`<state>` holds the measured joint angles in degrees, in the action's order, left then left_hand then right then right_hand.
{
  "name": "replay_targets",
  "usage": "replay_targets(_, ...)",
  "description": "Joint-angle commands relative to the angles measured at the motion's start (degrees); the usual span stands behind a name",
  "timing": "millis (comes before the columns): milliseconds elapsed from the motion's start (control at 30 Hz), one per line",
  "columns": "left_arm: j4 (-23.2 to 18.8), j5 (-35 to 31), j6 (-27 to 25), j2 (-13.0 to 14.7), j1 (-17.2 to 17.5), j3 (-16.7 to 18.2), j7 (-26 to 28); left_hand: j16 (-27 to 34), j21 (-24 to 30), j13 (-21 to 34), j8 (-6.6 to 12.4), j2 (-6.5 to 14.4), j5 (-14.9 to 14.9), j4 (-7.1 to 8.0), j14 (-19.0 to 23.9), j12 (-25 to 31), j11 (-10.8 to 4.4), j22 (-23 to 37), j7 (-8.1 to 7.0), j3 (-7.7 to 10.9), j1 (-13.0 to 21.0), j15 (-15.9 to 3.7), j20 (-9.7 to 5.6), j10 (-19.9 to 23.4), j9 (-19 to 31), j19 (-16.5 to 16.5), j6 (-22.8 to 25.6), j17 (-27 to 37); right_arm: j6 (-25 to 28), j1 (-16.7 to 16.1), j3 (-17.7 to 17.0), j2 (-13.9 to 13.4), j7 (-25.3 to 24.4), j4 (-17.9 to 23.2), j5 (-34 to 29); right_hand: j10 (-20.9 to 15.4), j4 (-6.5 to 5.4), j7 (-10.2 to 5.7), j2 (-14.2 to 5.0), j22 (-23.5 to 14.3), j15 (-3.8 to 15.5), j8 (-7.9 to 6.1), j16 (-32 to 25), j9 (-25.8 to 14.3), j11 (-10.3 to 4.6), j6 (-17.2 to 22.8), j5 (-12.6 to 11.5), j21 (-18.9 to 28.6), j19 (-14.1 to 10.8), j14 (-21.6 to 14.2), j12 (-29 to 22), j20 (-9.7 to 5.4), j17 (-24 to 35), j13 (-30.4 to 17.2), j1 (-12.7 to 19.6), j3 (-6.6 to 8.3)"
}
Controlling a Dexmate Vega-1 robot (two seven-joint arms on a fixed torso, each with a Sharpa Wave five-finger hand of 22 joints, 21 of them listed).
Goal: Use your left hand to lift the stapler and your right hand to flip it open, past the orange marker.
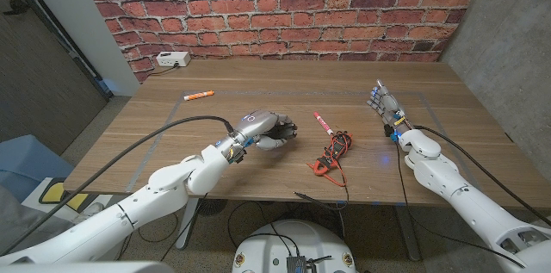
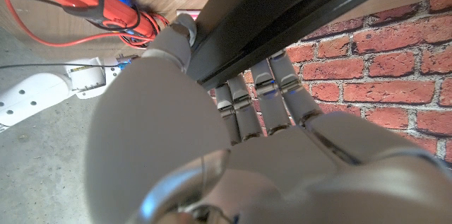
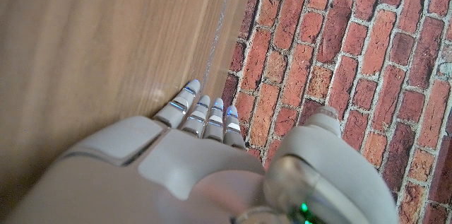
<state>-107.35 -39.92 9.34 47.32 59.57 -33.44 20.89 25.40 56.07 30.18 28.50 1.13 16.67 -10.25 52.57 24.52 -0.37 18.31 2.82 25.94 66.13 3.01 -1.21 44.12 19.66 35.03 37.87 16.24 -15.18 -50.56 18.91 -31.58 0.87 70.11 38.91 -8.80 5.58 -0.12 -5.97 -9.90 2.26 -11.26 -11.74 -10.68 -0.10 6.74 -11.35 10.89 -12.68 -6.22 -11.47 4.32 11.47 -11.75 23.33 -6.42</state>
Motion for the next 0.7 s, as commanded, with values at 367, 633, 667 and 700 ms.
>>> replay_targets(367,3.14,2.83,2.09,-3.83,0.77,0.05,7.98,0.01,1.17,2.84,3.89,3.08,0.80,0.42,11.15,0.53,-10.97,-0.59,-10.60,0.27,2.42,-16.81,-8.61,10.99,-0.16,1.76,14.57,1.29,-1.23,-2.14,0.33,-0.92,0.51,4.71,-0.72,-0.30,0.04,0.47,0.18,-0.03,0.49,-0.05,-0.26,-0.16,0.01,0.17,0.18,0.11,-0.25,0.40,-0.18,0.25,0.11,-0.06,0.04,0.15)
replay_targets(633,5.93,5.29,4.34,-6.44,0.38,0.11,11.74,-0.13,1.55,3.27,3.70,3.06,1.03,0.43,11.12,0.50,-10.96,-0.91,-10.65,0.28,2.39,-16.80,-8.75,10.90,-0.29,1.52,14.47,1.46,-1.92,-2.67,0.50,-1.54,-0.57,6.50,-2.27,-0.33,0.07,0.53,0.20,-0.03,0.45,-0.06,-0.25,-0.16,0.07,0.21,0.20,0.08,-0.16,0.44,-0.19,-0.21,0.10,-0.06,0.04,0.20)
replay_targets(667,6.35,5.70,4.65,-6.85,0.32,0.11,12.21,-0.15,1.59,3.31,3.69,3.05,1.05,0.43,11.11,0.50,-10.97,-0.93,-10.72,0.28,2.38,-16.80,-8.76,10.90,-0.30,1.52,14.48,1.47,-2.05,-2.69,0.47,-1.44,-0.73,6.54,-2.30,-0.31,0.08,0.55,0.20,-0.03,0.47,-0.06,-0.26,-0.16,0.09,0.21,0.20,0.08,-0.15,0.43,-0.18,-0.28,0.10,-0.06,0.05,0.21)
replay_targets(700,6.71,6.11,4.83,-7.28,0.28,0.12,12.62,-0.16,1.63,3.35,3.69,3.04,1.08,0.43,11.11,0.51,-10.98,-0.97,-10.69,0.28,2.38,-16.81,-8.79,10.91,-0.32,1.50,14.52,1.49,-2.21,-2.69,0.45,-1.33,-0.73,6.50,-2.26,-0.34,0.09,0.57,0.20,-0.03,0.48,-0.06,-0.26,-0.16,0.09,0.19,0.21,0.08,-0.15,0.43,-0.19,-0.29,0.10,-0.06,0.05,0.21)
